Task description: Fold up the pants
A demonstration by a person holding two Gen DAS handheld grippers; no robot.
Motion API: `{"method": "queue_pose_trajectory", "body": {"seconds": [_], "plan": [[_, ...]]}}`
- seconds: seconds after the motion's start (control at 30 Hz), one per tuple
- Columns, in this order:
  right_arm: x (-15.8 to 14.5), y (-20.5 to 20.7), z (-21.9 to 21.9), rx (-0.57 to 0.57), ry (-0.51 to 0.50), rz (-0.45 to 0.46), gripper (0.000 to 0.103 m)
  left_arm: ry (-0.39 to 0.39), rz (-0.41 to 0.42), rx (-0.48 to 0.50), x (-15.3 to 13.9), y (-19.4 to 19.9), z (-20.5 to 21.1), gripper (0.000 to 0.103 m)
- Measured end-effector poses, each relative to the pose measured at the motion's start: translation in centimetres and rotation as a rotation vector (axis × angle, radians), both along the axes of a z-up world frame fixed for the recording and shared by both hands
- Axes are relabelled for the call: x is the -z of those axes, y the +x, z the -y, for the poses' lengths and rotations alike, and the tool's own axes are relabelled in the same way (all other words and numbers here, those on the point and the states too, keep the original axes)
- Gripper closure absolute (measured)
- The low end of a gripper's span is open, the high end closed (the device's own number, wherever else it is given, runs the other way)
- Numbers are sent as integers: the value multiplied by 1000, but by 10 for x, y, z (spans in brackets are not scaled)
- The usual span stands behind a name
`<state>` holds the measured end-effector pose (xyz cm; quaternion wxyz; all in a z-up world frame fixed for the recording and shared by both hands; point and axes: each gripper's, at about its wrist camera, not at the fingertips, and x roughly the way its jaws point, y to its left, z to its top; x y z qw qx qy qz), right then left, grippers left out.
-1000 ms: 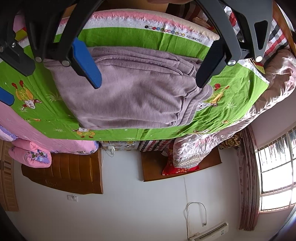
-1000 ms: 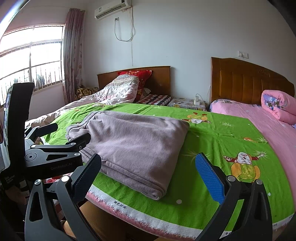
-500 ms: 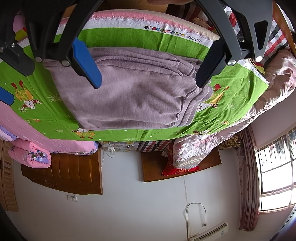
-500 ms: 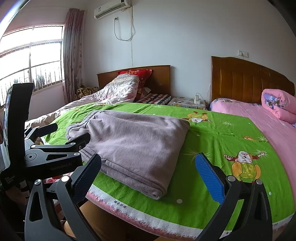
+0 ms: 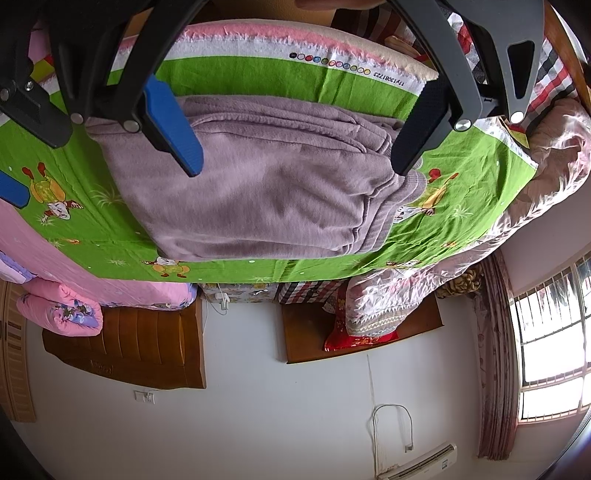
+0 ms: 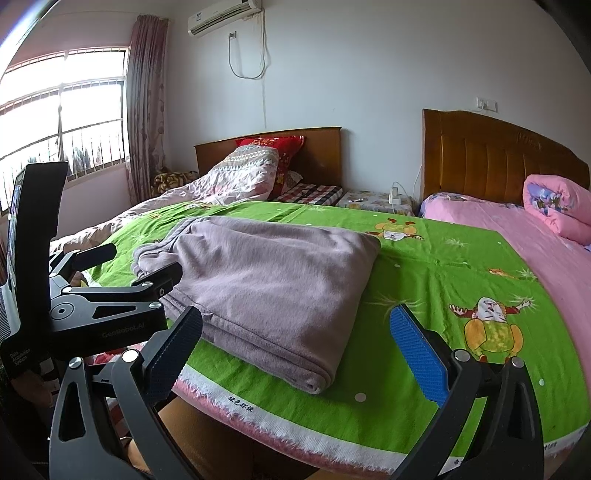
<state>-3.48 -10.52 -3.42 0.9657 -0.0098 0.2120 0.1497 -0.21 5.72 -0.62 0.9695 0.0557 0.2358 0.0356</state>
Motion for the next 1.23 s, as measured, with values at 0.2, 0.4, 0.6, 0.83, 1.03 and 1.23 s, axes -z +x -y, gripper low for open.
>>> {"method": "queue_pose_trajectory", "body": {"seconds": [0.2,0.4,0.6,0.83,1.03,1.23], "plan": [[0,0,0,0,1,-2,4,1,0,-1,0,0,0,1],[0,-1,-1,0,1,-3,4,4,2,-7,3,-3,-1,1],[2,0,0,-6,1,-8,4,4,2,-6,3,-2,-1,1],[2,2,0,-11,0,-12,4,2,5,-6,3,-2,-2,1],[2,2,1,-11,1,-13,4,-11,-9,3,3,0,-4,1],[3,1,1,-11,2,-14,4,-7,-24,18,5,2,-3,1]]}}
